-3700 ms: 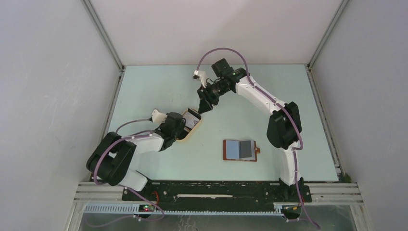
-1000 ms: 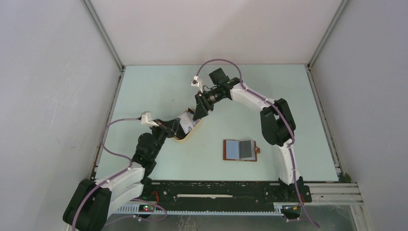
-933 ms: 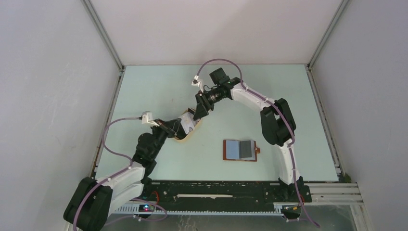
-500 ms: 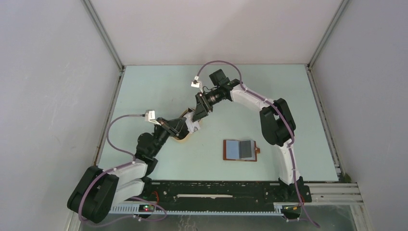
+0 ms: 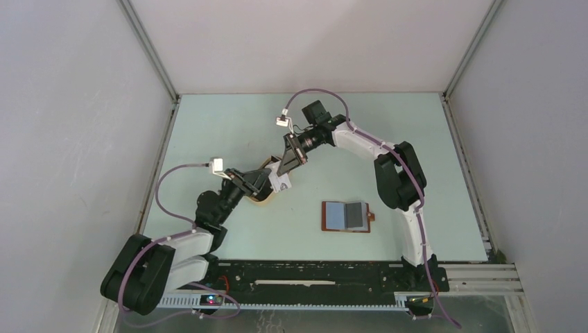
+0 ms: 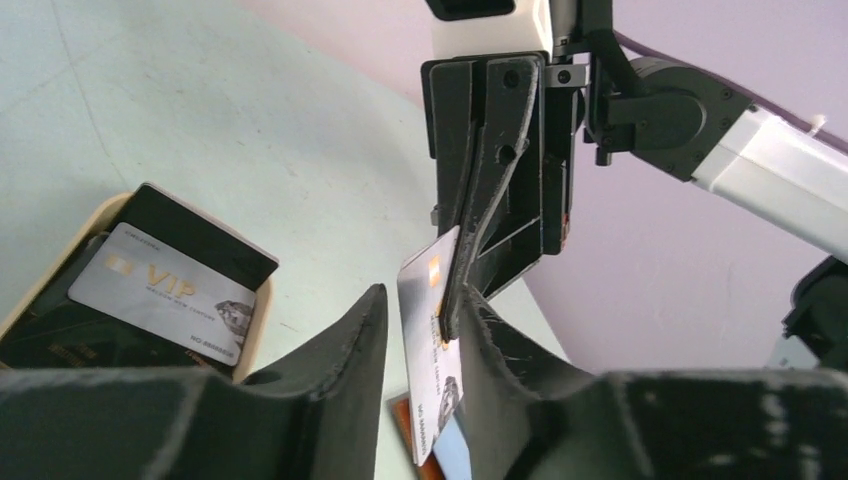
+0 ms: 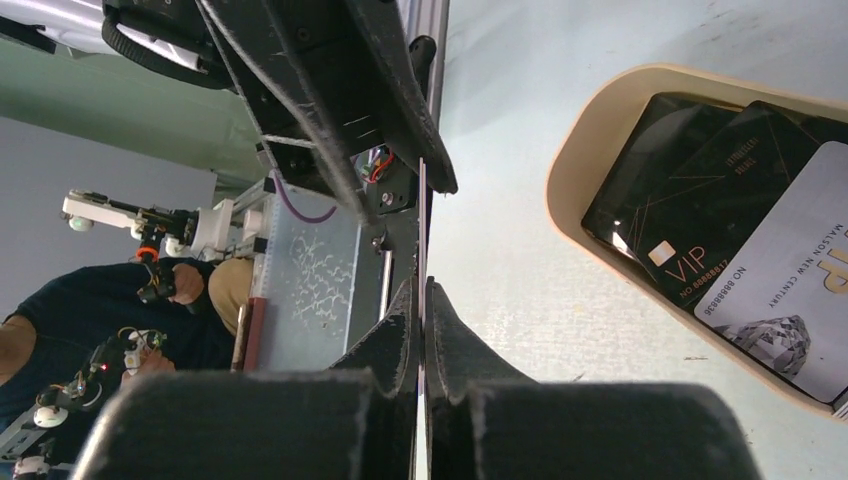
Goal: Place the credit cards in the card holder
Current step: Place the credit card at the center of the board.
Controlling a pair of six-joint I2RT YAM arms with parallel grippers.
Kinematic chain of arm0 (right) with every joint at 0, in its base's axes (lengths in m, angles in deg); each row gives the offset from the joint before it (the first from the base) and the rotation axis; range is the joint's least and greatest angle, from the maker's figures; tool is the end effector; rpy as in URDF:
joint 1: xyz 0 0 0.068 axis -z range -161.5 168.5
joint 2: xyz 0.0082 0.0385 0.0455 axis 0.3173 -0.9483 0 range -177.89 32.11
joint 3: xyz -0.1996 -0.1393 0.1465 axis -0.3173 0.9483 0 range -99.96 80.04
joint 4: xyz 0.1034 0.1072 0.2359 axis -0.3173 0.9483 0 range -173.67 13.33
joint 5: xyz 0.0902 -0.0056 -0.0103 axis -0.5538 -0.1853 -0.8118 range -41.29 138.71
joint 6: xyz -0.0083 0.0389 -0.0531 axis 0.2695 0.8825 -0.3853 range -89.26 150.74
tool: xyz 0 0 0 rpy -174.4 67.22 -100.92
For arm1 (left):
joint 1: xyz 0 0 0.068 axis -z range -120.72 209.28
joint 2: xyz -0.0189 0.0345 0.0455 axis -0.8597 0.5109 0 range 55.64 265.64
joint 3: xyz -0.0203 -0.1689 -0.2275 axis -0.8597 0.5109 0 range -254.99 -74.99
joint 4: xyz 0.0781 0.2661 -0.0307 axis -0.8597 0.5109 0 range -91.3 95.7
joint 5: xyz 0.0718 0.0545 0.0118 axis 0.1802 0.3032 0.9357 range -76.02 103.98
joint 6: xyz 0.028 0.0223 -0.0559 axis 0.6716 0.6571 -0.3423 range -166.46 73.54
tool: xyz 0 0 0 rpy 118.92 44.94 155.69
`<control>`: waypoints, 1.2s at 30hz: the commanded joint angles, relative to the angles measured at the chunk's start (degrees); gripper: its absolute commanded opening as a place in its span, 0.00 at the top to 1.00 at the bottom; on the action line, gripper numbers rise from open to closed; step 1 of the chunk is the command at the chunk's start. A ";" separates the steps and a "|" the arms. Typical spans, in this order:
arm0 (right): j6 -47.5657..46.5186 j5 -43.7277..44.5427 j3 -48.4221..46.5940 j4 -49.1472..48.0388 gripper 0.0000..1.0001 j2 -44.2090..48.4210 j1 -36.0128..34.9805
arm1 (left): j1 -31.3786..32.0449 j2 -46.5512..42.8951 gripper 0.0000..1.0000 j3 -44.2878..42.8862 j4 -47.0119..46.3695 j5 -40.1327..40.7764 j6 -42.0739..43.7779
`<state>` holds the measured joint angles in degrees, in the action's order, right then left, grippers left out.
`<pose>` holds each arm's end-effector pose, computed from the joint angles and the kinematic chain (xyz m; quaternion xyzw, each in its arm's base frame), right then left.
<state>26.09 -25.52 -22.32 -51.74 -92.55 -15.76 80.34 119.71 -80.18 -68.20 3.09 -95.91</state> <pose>0.3806 0.3205 0.2242 -0.4275 0.6538 0.6177 0.0901 0.1939 -0.0853 0.1842 -0.0906 0.6506 -0.4846 0.5776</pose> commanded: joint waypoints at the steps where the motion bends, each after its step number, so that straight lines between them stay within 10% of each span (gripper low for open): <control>1: 1.39 -1.40 -1.05 -0.57 1.00 2.85 -0.19 | -2.69 -1.36 0.52 1.11 -2.29 -6.55 -1.79; 4: 2.63 -0.64 -0.95 -1.14 1.00 3.02 -0.13 | -3.60 -2.59 0.34 1.04 0.45 -11.26 -0.65; 9: 4.37 -0.18 -0.89 -2.31 1.00 3.03 -0.32 | -3.65 -2.66 0.31 -0.43 6.89 -15.32 0.60; 18: 7.83 0.91 -0.80 -3.93 0.99 2.59 -1.07 | -3.66 2.12 0.57 -2.62 6.31 -17.24 -0.01; 36: 11.78 5.36 -0.10 -5.67 0.97 2.11 -1.47 | -3.66 18.55 0.58 -5.10 -12.44 -20.52 -7.82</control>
<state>36.50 -21.17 -22.32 -56.53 -92.55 -16.55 77.08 135.84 -82.35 -74.03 -16.87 -101.60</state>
